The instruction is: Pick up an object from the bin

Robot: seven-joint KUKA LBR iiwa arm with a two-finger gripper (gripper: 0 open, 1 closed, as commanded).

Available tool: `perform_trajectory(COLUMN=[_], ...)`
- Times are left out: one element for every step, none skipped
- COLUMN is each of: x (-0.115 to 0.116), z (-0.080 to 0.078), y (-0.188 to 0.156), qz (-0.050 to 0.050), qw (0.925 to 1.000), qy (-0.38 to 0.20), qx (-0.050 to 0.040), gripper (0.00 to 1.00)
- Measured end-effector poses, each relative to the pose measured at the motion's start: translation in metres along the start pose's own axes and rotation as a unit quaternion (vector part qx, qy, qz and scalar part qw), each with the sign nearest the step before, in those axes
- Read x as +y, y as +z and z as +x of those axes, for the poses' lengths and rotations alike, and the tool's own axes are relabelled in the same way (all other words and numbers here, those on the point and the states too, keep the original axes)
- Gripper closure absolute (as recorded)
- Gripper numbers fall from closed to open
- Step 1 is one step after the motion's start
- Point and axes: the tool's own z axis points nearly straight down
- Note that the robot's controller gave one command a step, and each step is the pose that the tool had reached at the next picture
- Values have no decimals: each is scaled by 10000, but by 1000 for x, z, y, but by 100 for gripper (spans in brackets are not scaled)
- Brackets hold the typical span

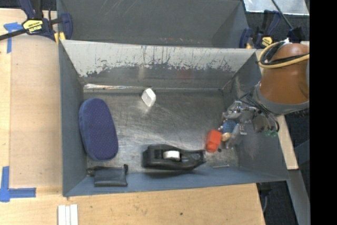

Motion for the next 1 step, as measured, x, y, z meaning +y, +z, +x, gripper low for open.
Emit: perform_trajectory(x=[21], z=[-3], y=[-137], qz=[3], qw=[10000], qy=[-78], qx=[-44], gripper=[100])
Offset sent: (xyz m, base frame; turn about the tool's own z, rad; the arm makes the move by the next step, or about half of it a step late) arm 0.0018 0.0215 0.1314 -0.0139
